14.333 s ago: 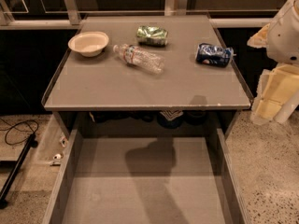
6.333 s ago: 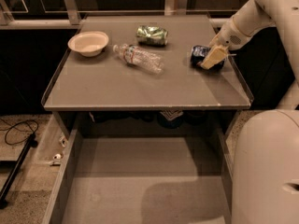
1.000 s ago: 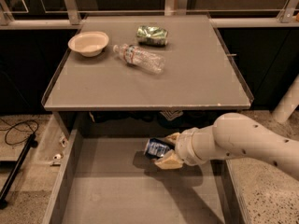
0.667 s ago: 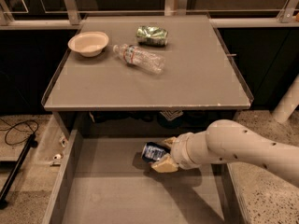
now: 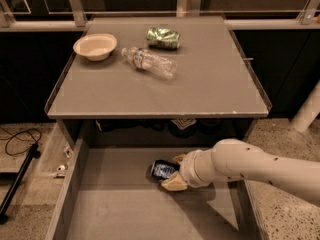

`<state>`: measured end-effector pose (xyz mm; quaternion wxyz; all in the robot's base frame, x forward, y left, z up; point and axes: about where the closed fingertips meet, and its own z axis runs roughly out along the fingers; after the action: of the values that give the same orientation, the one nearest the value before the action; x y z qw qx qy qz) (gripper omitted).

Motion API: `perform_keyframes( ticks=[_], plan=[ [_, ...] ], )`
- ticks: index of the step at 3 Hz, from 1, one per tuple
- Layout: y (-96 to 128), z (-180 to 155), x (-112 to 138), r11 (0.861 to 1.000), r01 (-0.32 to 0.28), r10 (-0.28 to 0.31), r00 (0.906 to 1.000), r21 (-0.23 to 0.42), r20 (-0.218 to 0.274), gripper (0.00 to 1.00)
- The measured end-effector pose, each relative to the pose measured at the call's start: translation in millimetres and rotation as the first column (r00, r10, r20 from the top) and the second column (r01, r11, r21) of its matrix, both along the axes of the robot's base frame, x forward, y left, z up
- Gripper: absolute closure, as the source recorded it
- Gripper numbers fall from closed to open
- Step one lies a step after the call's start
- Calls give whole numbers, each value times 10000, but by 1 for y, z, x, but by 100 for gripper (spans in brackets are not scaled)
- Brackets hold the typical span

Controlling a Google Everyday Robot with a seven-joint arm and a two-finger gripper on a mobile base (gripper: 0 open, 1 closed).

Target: Place pepsi can into top drawer

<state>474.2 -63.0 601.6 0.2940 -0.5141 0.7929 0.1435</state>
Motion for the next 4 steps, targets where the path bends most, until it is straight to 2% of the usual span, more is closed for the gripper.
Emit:
perform_keyframes(
  ticks=[1, 4],
  plan=[
    [0, 3, 0, 10000, 0, 0, 10000, 0, 0, 81],
    [0, 3, 0, 10000, -2, 2, 10000, 0, 0, 11]
  ],
)
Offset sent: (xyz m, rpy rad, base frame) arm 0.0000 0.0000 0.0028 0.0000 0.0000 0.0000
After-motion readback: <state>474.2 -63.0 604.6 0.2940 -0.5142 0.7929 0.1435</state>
